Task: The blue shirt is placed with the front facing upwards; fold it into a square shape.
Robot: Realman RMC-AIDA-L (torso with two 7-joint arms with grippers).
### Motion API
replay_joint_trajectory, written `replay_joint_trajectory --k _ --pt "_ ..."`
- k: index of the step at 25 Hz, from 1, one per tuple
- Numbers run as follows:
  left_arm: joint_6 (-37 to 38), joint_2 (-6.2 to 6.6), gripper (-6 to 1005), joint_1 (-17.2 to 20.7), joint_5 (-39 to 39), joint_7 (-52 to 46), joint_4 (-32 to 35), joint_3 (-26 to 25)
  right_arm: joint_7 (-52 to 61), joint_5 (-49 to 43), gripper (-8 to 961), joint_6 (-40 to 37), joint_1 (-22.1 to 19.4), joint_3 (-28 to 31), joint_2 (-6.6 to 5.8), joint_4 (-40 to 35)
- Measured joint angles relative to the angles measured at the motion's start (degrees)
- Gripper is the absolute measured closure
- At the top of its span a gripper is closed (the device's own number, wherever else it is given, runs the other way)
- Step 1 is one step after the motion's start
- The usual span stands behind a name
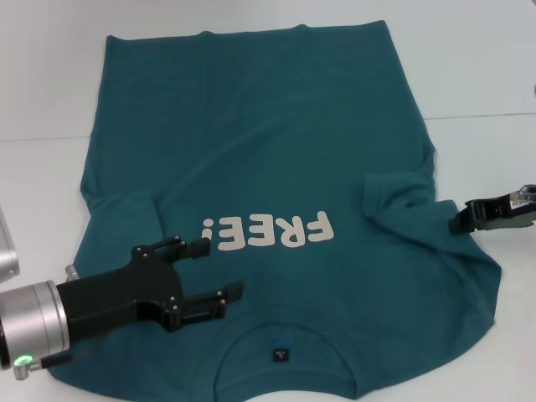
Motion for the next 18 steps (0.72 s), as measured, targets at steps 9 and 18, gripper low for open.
replay_joint_trajectory --k 9,18 --pt "-0.01 0.00 164 0.00 0.00 0.00 0.00 0.00 -3.11 -0.18 876 -1.55 -0.14 -0.31 0.94 -0.80" --pt "-0.01 0.00 164 0.00 0.00 -0.16 0.64 0.00 -6.07 -1.07 935 -6.19 -0.27 -1.17 2.87 -5.58"
